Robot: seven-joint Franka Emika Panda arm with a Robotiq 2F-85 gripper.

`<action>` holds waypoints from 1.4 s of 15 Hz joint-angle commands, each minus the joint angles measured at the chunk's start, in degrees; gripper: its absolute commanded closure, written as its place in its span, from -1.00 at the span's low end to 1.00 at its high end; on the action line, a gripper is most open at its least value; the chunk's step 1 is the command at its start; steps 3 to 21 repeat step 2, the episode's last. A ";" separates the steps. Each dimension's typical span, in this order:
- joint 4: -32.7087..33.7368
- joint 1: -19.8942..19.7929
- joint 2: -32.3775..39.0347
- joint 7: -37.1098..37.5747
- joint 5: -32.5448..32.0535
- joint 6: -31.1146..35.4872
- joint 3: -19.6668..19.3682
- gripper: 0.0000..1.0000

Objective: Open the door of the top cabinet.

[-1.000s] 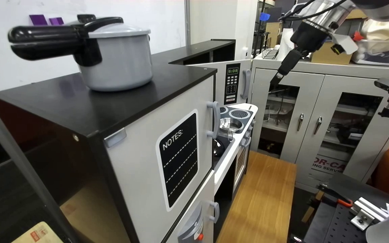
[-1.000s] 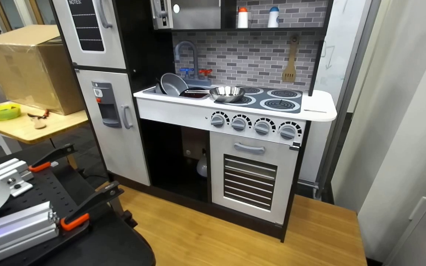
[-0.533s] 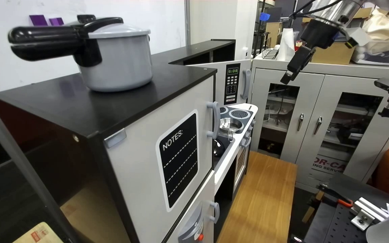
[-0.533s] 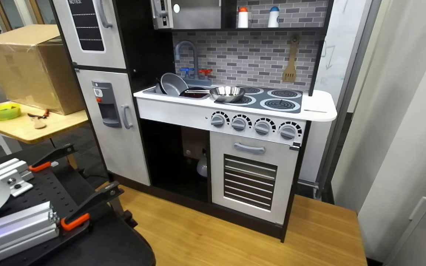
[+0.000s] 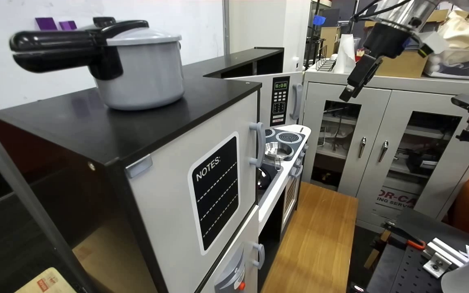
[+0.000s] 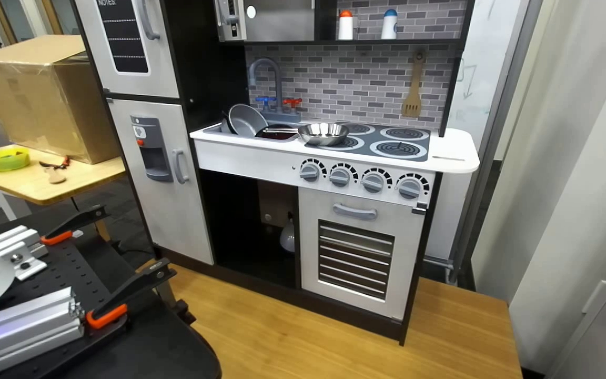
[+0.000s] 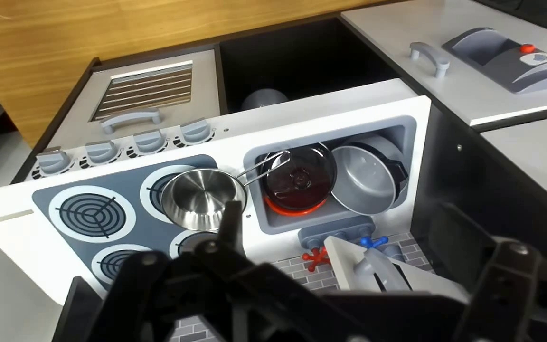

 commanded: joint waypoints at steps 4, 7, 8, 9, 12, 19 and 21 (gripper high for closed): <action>0.08 -0.16 0.05 -0.08 0.14 -0.09 0.16 -1.00; 0.08 -0.16 0.05 -0.08 0.14 -0.09 0.16 -1.00; 0.08 -0.16 0.05 -0.08 0.14 -0.09 0.16 -1.00; 0.08 -0.16 0.05 -0.08 0.14 -0.09 0.16 -1.00; 0.08 -0.16 0.05 -0.08 0.14 -0.09 0.16 -1.00; 0.08 -0.16 0.05 -0.08 0.14 -0.09 0.16 -1.00; 0.08 -0.16 0.05 -0.08 0.14 -0.09 0.16 -1.00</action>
